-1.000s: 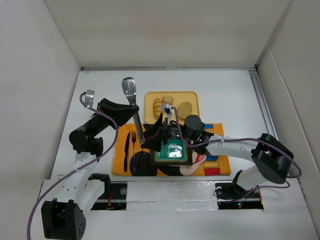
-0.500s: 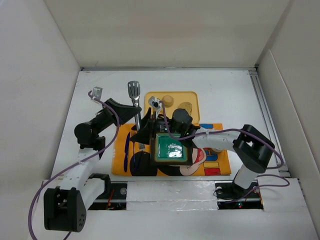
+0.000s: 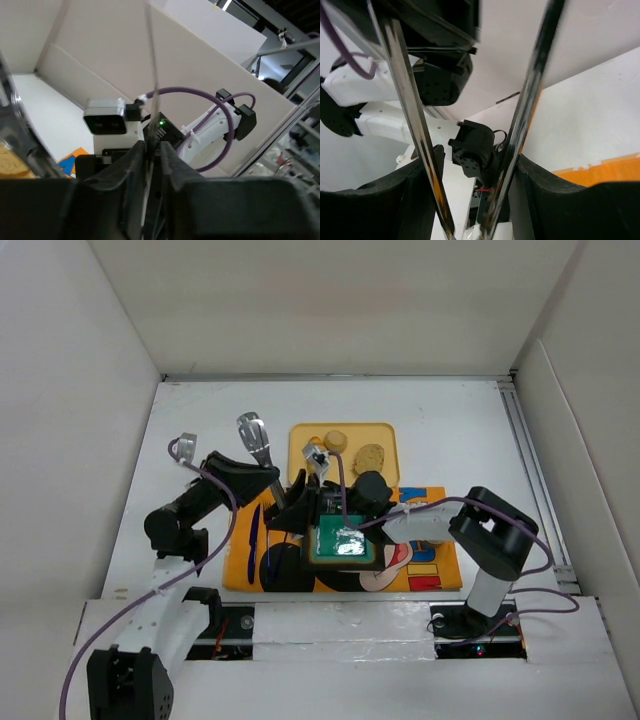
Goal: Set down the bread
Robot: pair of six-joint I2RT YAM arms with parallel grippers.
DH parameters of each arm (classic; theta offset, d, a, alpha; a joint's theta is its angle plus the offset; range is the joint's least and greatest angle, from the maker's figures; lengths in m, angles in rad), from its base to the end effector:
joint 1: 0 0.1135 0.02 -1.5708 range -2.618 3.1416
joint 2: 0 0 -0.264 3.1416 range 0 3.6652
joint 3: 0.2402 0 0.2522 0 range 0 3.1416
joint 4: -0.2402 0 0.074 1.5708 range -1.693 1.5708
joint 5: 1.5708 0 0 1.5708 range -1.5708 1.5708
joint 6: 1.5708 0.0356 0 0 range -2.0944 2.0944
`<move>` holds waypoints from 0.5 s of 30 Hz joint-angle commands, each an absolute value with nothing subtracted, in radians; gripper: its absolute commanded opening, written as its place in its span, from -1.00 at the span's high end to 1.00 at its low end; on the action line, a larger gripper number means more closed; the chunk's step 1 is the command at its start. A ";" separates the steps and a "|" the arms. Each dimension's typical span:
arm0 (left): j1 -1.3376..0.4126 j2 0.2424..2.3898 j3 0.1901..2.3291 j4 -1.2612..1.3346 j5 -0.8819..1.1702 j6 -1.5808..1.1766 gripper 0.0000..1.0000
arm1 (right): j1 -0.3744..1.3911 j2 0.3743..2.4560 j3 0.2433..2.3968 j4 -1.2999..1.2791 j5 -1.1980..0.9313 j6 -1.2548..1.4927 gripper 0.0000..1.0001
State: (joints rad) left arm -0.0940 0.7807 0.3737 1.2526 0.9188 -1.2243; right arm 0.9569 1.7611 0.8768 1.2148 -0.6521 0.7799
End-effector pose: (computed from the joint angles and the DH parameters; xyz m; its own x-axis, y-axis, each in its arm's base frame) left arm 0.1413 -0.0417 0.3290 -0.2942 -0.5455 -0.7848 0.8984 0.1223 -0.4218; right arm 0.1945 0.3136 0.2545 -0.5565 0.1806 -0.8110 -0.8285 -0.1946 0.5251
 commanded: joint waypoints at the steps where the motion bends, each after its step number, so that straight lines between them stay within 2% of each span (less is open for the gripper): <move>1: -0.094 0.646 0.379 1.381 0.927 -1.122 0.67 | 0.928 1.691 0.832 1.298 -0.623 0.798 -0.10; 2: -0.094 0.614 0.400 1.293 0.919 -1.079 0.57 | 0.917 1.675 0.819 1.286 -0.595 0.793 -0.10; 3: -0.094 0.556 0.416 1.112 0.913 -0.987 0.33 | 0.917 1.661 0.812 1.264 -0.586 0.778 -0.05; 5: -0.094 0.508 0.458 0.949 0.869 -0.901 0.02 | 0.907 1.611 0.811 1.146 -0.566 0.752 -0.01; 6: -0.106 0.483 0.471 0.839 0.858 -0.841 -0.21 | 0.907 1.589 0.811 1.103 -0.546 0.720 0.01; 7: -0.106 0.480 0.488 0.787 0.845 -0.815 -0.30 | 0.907 1.566 0.810 1.009 -0.523 0.698 0.03; 12: -0.106 0.505 0.569 0.507 0.822 -0.707 -0.54 | 0.907 1.465 0.839 0.790 -0.431 0.595 0.07; 15: -0.106 0.503 0.597 0.372 0.801 -0.629 -0.56 | 0.897 1.419 0.844 0.698 -0.367 0.568 0.08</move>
